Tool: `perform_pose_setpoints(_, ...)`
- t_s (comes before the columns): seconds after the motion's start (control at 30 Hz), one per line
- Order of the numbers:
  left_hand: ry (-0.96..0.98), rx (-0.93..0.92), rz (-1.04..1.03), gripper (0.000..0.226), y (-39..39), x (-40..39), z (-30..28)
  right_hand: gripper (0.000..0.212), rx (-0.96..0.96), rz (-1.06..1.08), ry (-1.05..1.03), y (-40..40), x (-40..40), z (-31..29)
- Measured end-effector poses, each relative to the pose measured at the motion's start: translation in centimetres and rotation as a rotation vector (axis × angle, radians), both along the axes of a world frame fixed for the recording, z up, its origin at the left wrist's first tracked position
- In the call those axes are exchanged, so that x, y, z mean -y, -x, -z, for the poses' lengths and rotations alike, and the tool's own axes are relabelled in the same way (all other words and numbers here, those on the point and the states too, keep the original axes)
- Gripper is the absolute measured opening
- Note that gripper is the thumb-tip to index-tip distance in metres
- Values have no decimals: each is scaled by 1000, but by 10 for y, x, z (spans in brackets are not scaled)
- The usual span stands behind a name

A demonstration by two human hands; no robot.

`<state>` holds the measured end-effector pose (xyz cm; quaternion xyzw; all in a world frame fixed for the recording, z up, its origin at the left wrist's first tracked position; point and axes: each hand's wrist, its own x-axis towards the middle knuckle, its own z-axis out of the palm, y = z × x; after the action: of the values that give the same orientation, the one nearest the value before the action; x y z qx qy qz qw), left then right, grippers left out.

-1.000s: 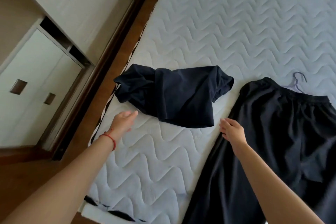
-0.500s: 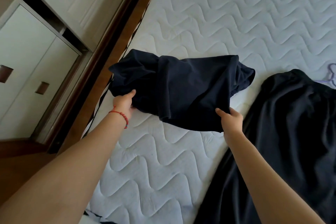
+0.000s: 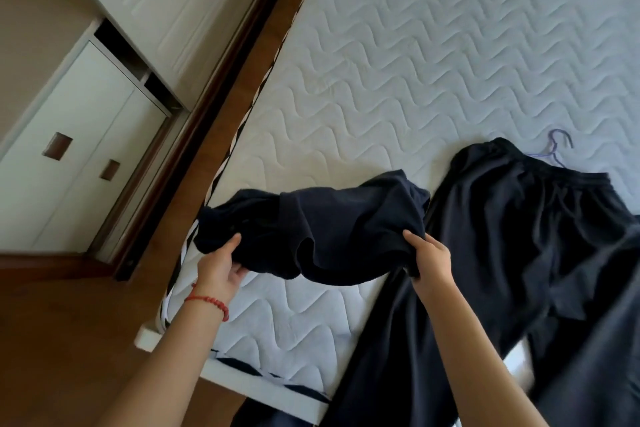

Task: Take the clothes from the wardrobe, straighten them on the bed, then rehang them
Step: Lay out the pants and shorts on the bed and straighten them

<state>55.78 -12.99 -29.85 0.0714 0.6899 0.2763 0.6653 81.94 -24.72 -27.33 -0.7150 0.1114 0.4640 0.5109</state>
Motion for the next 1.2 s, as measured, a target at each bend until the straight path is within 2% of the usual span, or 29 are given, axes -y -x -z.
perform_pose_setpoints(0.07,15,19,-15,39,10,10,-15,8,-30,-3,-3,4,8,-19)
perform_pose_setpoints(0.2,30,79,-3,11,25,26,-39,7,-132,42,0,8,21,-49)
perform_pose_setpoints(0.3,-22,91,10,14,28,30,-48,11,-178,19,-19,10,24,-54)
perform_pose_setpoints(0.4,-112,53,85,40,27,21,-49,27,-183,-124,-75,13,19,-44)
perform_pose_setpoints(0.53,-190,-152,334,42,24,17,-38,37,-1,-327,116,19,20,-20)
perform_pose_setpoints(0.67,-251,-350,528,36,17,18,-19,29,79,-354,250,19,41,9)
perform_pose_setpoints(0.83,-505,-647,982,33,10,2,18,29,289,-524,330,19,53,35)
perform_pose_setpoints(0.97,-719,-846,1189,43,1,-33,51,47,498,-718,368,6,48,66)
perform_pose_setpoints(1.03,-727,-903,1296,47,-4,-48,68,57,534,-855,395,0,48,84)
perform_pose_setpoints(1.2,-582,-990,1653,47,-13,-67,101,67,552,-1203,436,-3,55,114)
